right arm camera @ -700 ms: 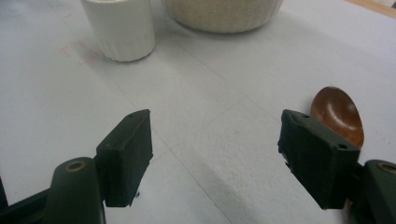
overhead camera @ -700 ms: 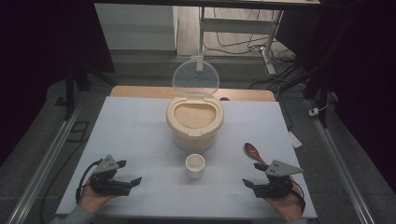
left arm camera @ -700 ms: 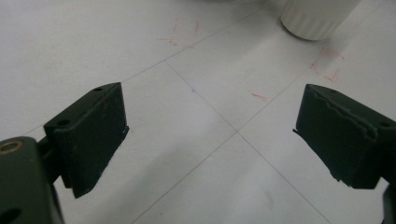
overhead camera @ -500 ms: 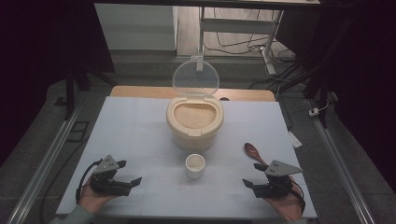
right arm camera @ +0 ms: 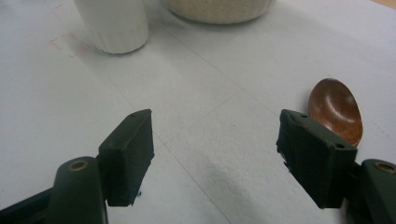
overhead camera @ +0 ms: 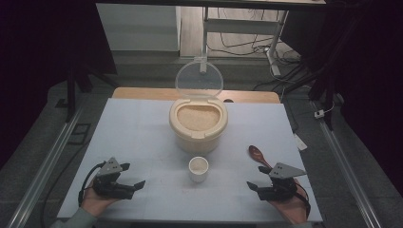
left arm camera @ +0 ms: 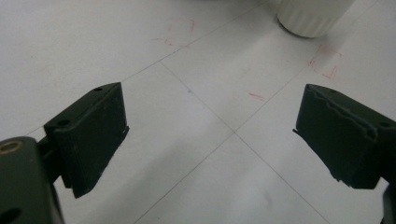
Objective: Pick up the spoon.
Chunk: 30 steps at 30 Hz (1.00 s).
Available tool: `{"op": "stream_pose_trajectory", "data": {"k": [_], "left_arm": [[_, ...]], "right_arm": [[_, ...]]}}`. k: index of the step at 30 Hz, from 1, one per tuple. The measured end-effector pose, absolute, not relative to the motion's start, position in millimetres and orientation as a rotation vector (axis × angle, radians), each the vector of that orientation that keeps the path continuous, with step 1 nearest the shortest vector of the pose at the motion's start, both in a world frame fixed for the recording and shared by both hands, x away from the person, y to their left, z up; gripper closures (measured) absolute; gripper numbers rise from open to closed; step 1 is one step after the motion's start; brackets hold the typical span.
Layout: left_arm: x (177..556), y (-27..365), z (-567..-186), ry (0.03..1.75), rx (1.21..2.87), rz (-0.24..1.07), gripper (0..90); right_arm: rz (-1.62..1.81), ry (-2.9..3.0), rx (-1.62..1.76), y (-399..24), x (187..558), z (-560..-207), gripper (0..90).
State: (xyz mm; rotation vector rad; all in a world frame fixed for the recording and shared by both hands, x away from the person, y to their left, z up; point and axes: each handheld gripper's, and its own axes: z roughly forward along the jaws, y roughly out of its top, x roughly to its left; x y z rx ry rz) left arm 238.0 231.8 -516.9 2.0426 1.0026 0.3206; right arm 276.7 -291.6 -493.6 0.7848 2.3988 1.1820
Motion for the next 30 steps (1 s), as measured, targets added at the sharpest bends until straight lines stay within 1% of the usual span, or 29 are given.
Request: {"op": "stream_pose_trajectory", "data": {"k": [8, 14, 22, 30], "left_arm": [[238.5, 229.0, -516.3, 0.999, 2.051, 0.324, 8.8], [237.7, 229.4, -516.6, 0.994, 2.052, 0.316, 8.8], [238.4, 231.0, -516.2, 0.998, 2.053, 0.317, 8.8], [242.5, 230.9, -517.5, 1.003, 2.058, 0.303, 8.7]], "right_arm": [[1.187, 2.389, 0.829, -295.1, 276.6, -492.0, 28.8], [1.115, 2.403, 0.88, -290.5, 276.6, -476.7, 32.0], [0.962, 2.436, 1.005, -291.7, 292.5, -464.1, 32.9], [0.746, 2.477, 1.085, -292.8, 316.5, -441.2, 34.0]]}}
